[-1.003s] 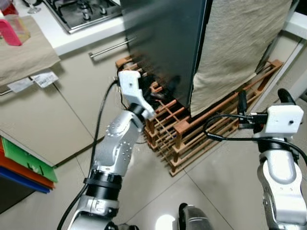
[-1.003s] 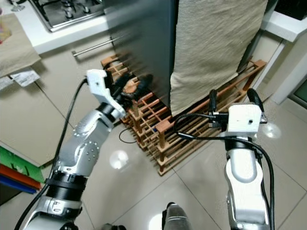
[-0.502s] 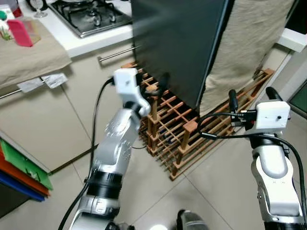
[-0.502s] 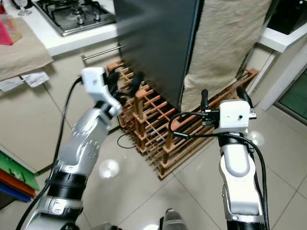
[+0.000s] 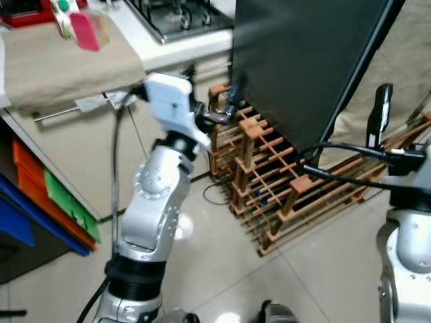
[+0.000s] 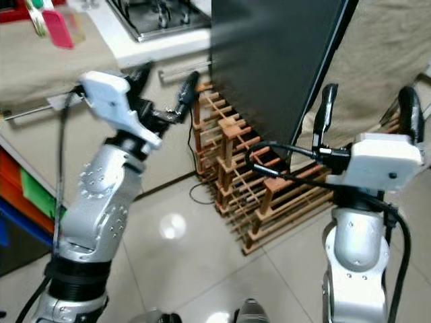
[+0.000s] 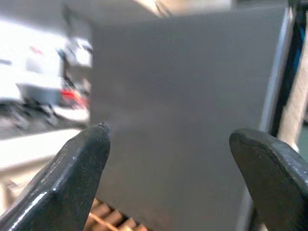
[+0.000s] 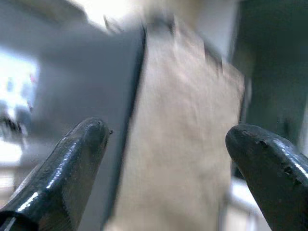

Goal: Restocking fridge

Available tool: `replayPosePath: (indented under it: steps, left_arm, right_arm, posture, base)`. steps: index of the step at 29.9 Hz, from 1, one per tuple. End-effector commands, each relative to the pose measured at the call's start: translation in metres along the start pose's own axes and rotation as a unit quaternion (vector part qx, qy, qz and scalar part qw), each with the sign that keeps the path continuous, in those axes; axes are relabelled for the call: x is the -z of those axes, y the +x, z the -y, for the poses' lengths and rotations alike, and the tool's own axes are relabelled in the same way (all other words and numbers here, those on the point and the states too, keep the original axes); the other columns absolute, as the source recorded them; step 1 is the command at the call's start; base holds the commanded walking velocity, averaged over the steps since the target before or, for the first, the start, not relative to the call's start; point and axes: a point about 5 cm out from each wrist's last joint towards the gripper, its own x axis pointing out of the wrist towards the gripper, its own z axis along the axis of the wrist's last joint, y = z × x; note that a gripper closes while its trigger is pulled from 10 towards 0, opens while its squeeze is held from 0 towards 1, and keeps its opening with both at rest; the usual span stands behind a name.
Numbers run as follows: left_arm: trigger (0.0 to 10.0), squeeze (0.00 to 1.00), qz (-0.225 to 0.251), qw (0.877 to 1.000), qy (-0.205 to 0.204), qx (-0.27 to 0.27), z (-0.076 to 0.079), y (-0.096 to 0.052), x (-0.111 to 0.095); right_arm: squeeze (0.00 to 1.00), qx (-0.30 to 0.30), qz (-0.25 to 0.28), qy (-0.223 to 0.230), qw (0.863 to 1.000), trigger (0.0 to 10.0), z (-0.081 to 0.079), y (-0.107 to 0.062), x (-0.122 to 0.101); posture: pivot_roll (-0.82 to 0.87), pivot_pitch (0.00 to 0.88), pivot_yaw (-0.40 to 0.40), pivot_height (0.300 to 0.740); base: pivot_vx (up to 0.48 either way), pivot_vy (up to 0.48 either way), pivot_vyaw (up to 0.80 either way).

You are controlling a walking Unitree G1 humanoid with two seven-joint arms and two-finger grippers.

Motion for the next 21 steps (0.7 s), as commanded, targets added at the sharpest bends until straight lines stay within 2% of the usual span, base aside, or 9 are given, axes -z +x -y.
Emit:
replayPosePath:
  steps: [1, 3, 8, 13, 16, 21]
  left_arm:
    - [10.0, 0.0, 0.004, 1.0, -0.003, 0.015, 0.002, 0.004, -0.003]
    - [10.0, 0.0, 0.0, 1.0, -0.014, 0.016, 0.001, 0.005, -0.001]
    - [10.0, 0.0, -0.01, 1.0, -0.015, 0.018, -0.002, 0.004, 0.002]
    - [10.0, 0.0, -0.006, 0.999, -0.016, 0.043, 0.001, 0.002, 0.001]
    - [10.0, 0.0, -0.002, 0.999, -0.025, 0.04, 0.0, 0.001, -0.002]
    - [10.0, 0.0, -0.011, 0.999, -0.047, 0.01, -0.008, 0.004, 0.001]
  right_arm:
    - [0.0, 0.015, -0.022, -0.008, 1.0, 10.0, 0.004, -0.003, 0.01]
    - [0.0, 0.01, -0.029, -0.013, 0.999, 10.0, 0.001, -0.003, 0.012]
    - [0.0, 0.001, -0.035, -0.003, 0.999, 10.0, -0.005, -0.001, 0.015]
    - [0.0, -0.01, -0.028, 0.001, 1.0, 10.0, -0.01, -0.001, 0.016]
    - [0.0, -0.022, -0.021, 0.001, 1.0, 10.0, -0.015, 0.003, 0.016]
    - [0.0, -0.028, -0.019, 0.003, 0.999, 10.0, -0.018, 0.006, 0.017]
  posture:
    - [-0.27, 0.076, 0.117, 0.74]
    - [-0.27, 0.07, 0.126, 0.74]
    - [-0.26, 0.073, 0.123, 0.74]
    - [-0.24, 0.079, 0.123, 0.74]
    - [-0.23, 0.078, 0.124, 0.74]
    - [-0.23, 0.077, 0.118, 0.74]
  base:
    - [0.0, 0.0, -0.63]
    - [0.167, 0.0, -0.8]
    - [0.471, 0.0, -0.65]
    - [0.48, 0.0, 0.0]
    - [0.471, 0.0, 0.0]
    - [0.0, 0.0, 0.0]
